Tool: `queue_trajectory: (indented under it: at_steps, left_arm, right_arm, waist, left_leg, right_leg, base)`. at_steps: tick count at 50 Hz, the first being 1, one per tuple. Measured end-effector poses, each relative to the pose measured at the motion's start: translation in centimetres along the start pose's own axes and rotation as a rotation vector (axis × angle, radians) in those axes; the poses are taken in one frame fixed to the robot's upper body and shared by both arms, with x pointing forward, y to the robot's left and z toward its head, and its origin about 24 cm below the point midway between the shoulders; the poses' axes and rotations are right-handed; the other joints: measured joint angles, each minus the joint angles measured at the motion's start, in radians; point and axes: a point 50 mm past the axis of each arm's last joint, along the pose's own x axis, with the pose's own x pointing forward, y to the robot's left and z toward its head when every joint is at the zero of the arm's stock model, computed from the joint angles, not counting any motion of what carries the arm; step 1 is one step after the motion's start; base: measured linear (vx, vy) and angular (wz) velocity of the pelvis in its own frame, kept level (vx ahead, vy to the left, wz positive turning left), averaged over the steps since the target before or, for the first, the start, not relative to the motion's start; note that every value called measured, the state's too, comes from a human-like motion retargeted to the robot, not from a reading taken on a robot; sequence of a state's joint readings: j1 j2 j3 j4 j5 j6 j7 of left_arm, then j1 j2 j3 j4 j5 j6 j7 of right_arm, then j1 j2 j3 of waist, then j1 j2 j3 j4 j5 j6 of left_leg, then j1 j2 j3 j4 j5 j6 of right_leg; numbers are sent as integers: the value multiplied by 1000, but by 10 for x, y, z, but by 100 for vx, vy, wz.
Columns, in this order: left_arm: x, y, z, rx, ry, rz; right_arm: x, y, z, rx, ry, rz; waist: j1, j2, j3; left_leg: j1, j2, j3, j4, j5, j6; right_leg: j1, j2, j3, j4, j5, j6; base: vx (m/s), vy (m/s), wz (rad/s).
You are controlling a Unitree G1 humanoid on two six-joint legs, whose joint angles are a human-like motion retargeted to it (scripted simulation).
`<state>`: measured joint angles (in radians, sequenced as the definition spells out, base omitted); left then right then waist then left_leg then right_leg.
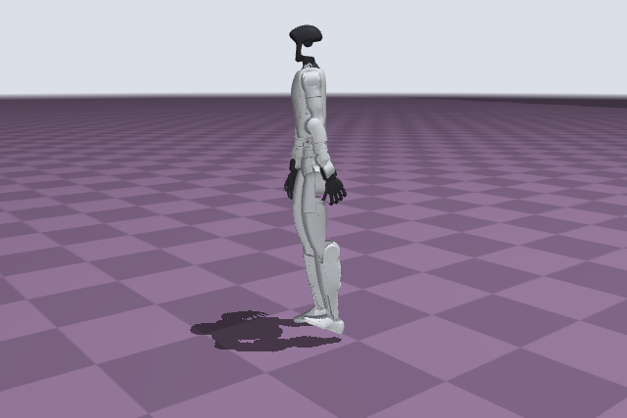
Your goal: In place motions
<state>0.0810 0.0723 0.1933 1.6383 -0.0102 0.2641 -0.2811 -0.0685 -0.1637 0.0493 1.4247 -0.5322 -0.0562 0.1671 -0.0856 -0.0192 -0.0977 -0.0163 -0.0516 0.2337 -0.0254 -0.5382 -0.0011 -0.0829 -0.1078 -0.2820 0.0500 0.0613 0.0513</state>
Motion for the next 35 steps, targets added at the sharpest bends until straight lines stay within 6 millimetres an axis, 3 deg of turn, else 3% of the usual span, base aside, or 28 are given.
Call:
queue_trajectory:
  at_steps: [12, 20, 28, 35]
  left_arm:
    - [7, -10, -11, -33, -16, -46]
    - [12, -29, -13, 83, 8, -84]
    - [9, -33, 7, 188, -40, -50]
    - [7, -36, 16, 163, -72, -66]
  right_arm:
    - [2, 0, 24, -106, -20, 22]
    - [0, -7, 64, -168, -108, 17]
    - [-7, -27, 102, -221, -183, -33]
    - [-11, -30, 121, -165, -249, -56]
  waist:
    - [-164, 34, -6]
    - [-354, 70, 52]
    - [-524, 99, 86]
    - [-619, 135, 90]
  left_leg:
    - [63, 70, 195, 1, -72, -30]
    - [140, 134, 471, 71, -136, -75]
    - [172, 149, 650, 137, -172, -109]
    - [170, 141, 762, 168, -178, -136]
  right_leg:
    - [-103, 89, 206, 22, 55, -13]
    - [-151, 161, 359, 22, 128, -2]
    - [-206, 232, 577, 6, 225, 64]
    - [-264, 254, 583, -9, 289, 144]
  base:
    - [7, -40, -113]
    - [-16, -18, -155]
    - [-18, -4, -152]
    - [-13, 3, -138]
